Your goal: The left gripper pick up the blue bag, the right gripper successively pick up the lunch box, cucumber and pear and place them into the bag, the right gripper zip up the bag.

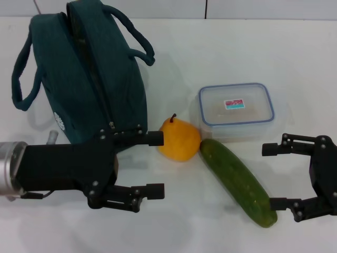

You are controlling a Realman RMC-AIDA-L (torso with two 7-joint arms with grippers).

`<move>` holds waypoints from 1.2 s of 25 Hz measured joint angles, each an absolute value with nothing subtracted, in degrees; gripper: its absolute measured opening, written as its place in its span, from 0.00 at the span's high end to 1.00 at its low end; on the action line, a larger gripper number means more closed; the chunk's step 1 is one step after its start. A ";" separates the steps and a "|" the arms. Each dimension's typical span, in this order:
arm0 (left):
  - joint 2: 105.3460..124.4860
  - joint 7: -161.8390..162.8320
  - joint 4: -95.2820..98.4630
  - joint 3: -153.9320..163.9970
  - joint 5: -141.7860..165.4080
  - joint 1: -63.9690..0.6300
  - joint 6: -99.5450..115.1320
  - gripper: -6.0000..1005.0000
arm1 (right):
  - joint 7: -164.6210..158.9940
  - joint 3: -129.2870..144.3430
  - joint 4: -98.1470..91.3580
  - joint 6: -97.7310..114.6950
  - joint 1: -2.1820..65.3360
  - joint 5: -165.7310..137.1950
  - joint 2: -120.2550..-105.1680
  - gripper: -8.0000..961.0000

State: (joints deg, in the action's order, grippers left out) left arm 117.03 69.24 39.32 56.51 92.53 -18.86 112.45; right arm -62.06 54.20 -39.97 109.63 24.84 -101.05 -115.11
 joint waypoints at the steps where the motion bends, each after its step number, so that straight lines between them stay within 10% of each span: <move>1: 116.99 69.22 39.30 56.51 92.54 -18.75 112.44 0.12 | -62.04 54.21 -39.95 109.50 24.81 -101.05 -115.12 0.09; 30: 115.46 79.08 39.82 37.28 84.83 -19.52 114.18 0.13 | -59.98 53.59 -37.02 107.77 25.15 -99.46 -115.31 0.11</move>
State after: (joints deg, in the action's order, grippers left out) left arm 115.46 79.08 39.82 37.28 84.83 -19.52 114.18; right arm -59.98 53.59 -37.02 107.77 25.15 -99.46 -115.31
